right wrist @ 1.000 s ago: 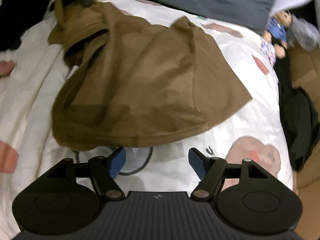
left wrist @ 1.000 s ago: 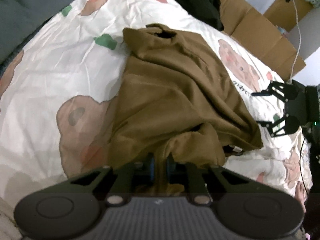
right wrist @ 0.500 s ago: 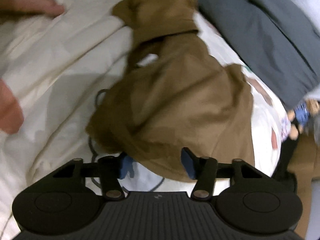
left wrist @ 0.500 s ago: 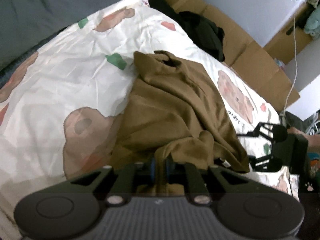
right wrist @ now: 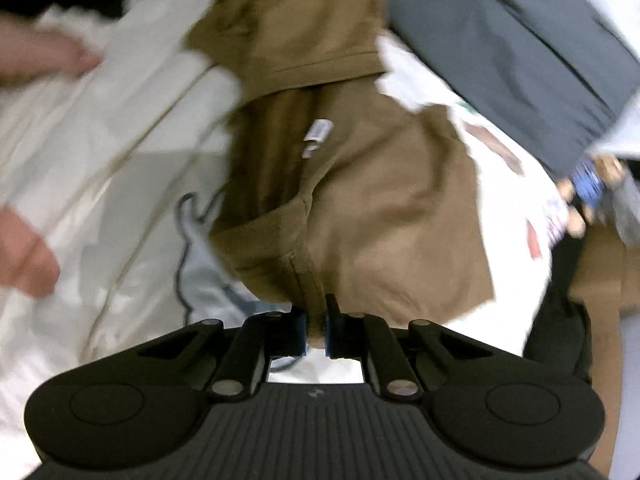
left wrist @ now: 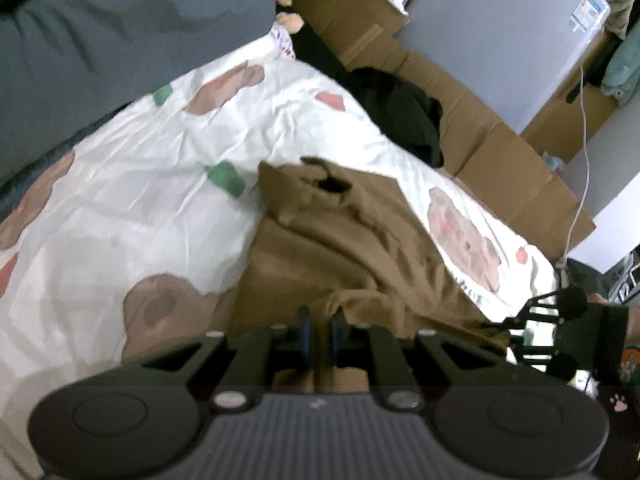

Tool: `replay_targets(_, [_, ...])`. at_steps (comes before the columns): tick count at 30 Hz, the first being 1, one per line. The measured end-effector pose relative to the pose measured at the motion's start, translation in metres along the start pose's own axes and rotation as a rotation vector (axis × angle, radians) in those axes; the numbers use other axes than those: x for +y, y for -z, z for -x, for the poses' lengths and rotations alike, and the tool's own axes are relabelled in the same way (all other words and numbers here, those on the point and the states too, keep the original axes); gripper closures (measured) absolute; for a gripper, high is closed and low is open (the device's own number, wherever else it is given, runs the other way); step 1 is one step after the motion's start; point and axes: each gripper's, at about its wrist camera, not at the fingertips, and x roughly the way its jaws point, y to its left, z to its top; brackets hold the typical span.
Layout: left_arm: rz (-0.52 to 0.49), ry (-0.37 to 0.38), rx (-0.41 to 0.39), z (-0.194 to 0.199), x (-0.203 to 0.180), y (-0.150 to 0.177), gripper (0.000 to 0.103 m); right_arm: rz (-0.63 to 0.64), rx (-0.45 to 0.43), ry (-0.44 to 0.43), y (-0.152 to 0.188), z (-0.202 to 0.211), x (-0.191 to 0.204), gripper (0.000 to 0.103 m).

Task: Fold clothes
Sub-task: 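Raise the shirt off the bed with both grippers, letting it hang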

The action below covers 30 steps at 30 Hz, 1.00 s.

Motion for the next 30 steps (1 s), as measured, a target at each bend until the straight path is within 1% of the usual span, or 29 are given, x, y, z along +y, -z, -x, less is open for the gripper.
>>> replay_targets(3, [-0.024,0.018,-0.018,-0.002,-0.014,-0.009,0.093,-0.072,0.008,0.044,0.006,0.018,-0.011,0.095])
replay_targets(7, [-0.07,0.047,-0.045,0.002,-0.041,-0.024,0.094,-0.256,0.013,0.069,0.015,0.046,-0.034,0.096])
replay_targets(10, [-0.105,0.069,-0.073,0.008,-0.066,-0.037,0.094,-0.352,-0.001,0.113,0.022,0.075,-0.05,0.096])
replay_targets(12, [-0.128,0.083,-0.092,0.012,-0.082,-0.046,0.094,-0.414,-0.014,0.155,0.026,0.095,-0.063,0.097])
replay_targets(16, [-0.173,0.111,-0.131,0.021,-0.116,-0.064,0.094,-0.531,-0.034,0.269,0.037,0.142,-0.091,0.097])
replay_targets(22, [-0.22,0.122,-0.204,0.047,-0.17,-0.096,0.095,-0.606,-0.068,0.443,0.046,0.223,-0.125,0.097])
replay_targets(25, [-0.224,0.13,-0.251,0.064,-0.198,-0.107,0.095,-0.604,-0.081,0.524,0.044,0.266,-0.138,0.097])
replay_targets(30, [-0.257,0.127,-0.323,0.091,-0.238,-0.122,0.095,-0.604,-0.099,0.636,0.039,0.325,-0.146,0.097])
